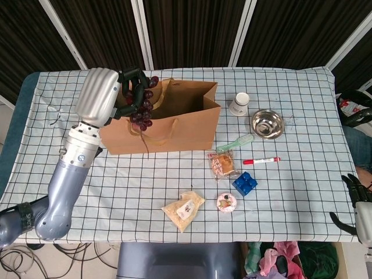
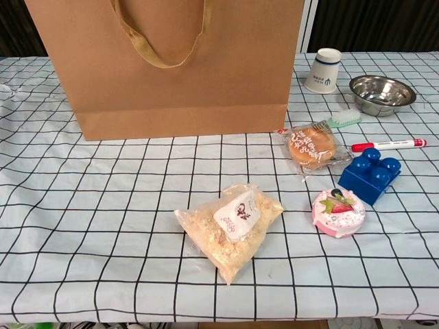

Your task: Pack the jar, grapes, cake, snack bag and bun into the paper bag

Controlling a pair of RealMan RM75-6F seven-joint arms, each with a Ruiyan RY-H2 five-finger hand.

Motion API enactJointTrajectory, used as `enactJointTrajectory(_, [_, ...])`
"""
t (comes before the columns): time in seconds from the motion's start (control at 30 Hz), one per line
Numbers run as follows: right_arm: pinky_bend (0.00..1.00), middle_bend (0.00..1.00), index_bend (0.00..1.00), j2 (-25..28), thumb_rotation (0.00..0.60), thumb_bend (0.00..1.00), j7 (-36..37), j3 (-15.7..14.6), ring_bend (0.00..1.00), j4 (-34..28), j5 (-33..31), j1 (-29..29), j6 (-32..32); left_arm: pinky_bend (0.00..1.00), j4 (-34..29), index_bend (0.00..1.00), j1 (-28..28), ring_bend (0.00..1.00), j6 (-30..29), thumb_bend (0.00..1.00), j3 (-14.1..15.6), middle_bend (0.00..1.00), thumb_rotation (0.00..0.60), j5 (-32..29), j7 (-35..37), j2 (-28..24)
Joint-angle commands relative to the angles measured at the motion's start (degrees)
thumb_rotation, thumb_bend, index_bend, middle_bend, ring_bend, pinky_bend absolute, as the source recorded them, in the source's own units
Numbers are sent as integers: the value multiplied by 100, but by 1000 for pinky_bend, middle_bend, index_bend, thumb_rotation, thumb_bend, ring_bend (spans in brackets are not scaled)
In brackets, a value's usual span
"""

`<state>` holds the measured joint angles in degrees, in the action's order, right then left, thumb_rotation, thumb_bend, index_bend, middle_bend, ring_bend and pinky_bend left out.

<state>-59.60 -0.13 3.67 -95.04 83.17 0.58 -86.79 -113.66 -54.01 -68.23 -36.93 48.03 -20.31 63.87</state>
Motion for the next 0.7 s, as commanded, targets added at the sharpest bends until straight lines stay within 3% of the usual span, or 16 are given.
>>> enactJointTrajectory(0.03, [279,68,81,-1,600,196,29,13,163,34,-47,-6,31,833,366,629,-180,664,-149,651,-9,760,600,90,-83,141])
enactJointTrajectory(0.17, [279,68,81,-5,600,195,92,49,163,106,-155,-15,86,828,1183,630,-446,658,-252,649,108,755,600,25,-341,418])
enactJointTrajectory(0.3, [279,68,81,8,600,196,140,56,163,159,-198,-21,131,823,1679,625,-571,653,-194,643,161,750,600,-48,-76,709])
enactJointTrajectory(0.57, [279,68,81,14,600,197,186,106,163,212,-290,-7,119,810,2126,612,-638,634,99,628,391,733,600,-26,173,910])
enactJointTrajectory(0.67, [279,68,81,17,600,197,194,110,163,216,-299,-7,123,741,2172,566,-622,539,220,582,477,666,600,-11,239,912])
enactJointTrajectory(0.7, [279,68,81,18,600,197,193,112,163,216,-297,-6,118,647,2170,505,-611,436,282,529,508,587,600,-34,251,892])
